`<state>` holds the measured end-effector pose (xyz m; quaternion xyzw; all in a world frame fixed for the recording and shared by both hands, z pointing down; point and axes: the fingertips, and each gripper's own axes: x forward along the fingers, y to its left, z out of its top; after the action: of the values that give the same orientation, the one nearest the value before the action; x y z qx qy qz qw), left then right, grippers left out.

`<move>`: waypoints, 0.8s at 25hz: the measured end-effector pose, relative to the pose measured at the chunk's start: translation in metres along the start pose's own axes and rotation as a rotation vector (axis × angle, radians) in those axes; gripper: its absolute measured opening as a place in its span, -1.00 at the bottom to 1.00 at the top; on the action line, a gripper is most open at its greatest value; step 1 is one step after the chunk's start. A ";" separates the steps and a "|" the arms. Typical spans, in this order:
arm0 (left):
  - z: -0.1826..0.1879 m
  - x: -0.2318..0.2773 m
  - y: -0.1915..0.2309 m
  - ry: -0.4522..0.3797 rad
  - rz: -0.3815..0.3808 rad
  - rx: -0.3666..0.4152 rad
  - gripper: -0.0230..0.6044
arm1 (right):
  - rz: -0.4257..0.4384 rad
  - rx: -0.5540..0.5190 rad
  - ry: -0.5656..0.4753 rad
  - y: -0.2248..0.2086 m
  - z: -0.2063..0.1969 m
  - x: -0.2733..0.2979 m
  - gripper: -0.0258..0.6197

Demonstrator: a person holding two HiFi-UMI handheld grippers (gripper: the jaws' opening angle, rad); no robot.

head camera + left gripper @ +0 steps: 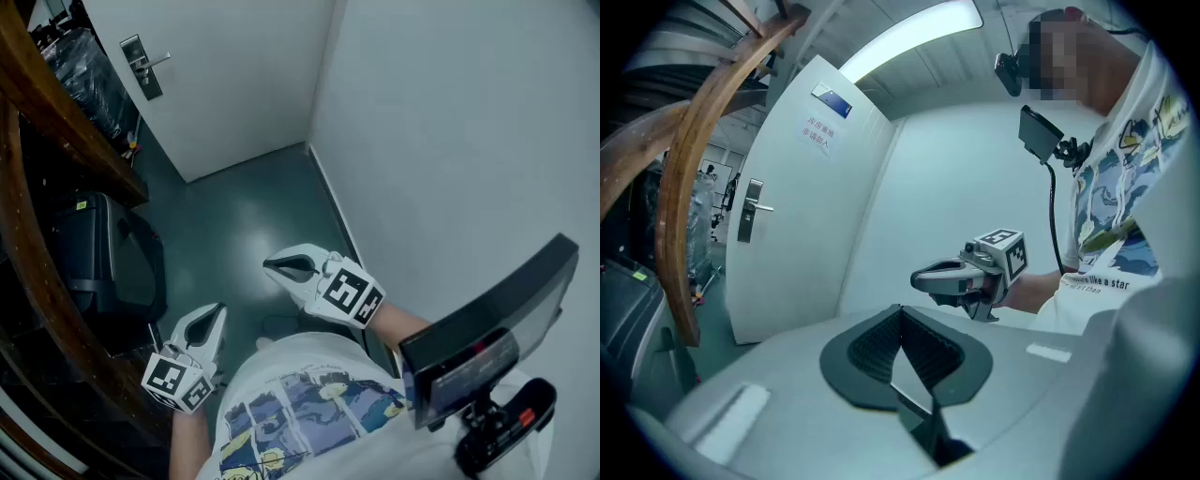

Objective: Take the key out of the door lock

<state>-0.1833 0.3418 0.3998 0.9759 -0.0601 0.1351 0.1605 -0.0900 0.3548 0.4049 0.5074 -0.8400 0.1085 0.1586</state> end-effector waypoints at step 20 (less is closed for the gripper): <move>0.016 0.045 0.008 -0.012 0.034 -0.003 -0.91 | 0.037 -0.008 0.022 -0.044 -0.008 -0.011 -0.88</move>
<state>-0.1373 0.3256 0.4007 0.9753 -0.0779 0.1318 0.1591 -0.0445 0.3461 0.4086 0.4899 -0.8479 0.1136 0.1677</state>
